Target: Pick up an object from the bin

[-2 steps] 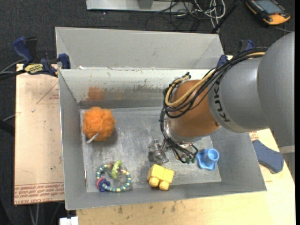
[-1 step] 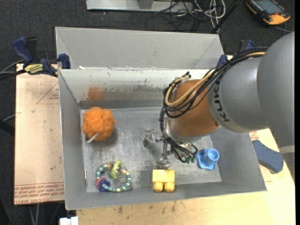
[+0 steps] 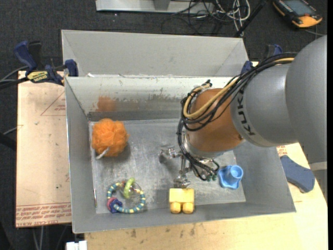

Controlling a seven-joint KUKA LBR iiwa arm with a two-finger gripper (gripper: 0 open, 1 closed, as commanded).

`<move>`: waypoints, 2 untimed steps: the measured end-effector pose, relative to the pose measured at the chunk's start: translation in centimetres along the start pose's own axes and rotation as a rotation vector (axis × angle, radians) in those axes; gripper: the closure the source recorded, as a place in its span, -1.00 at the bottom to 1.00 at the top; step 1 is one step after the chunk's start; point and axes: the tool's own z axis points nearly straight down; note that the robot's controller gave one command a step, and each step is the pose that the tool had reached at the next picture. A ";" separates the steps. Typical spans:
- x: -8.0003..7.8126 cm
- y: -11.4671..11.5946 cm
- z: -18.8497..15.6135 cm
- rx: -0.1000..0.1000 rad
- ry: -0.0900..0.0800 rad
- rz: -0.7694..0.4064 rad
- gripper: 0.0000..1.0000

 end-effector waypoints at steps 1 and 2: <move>-1.3 -0.6 -1.1 -0.003 0.013 -0.130 -1.00; -3.9 -2.1 -2.5 0.001 0.000 -0.364 -1.00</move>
Offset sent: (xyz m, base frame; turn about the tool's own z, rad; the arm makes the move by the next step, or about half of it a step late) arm 0.0671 -0.0175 -0.0016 -0.0002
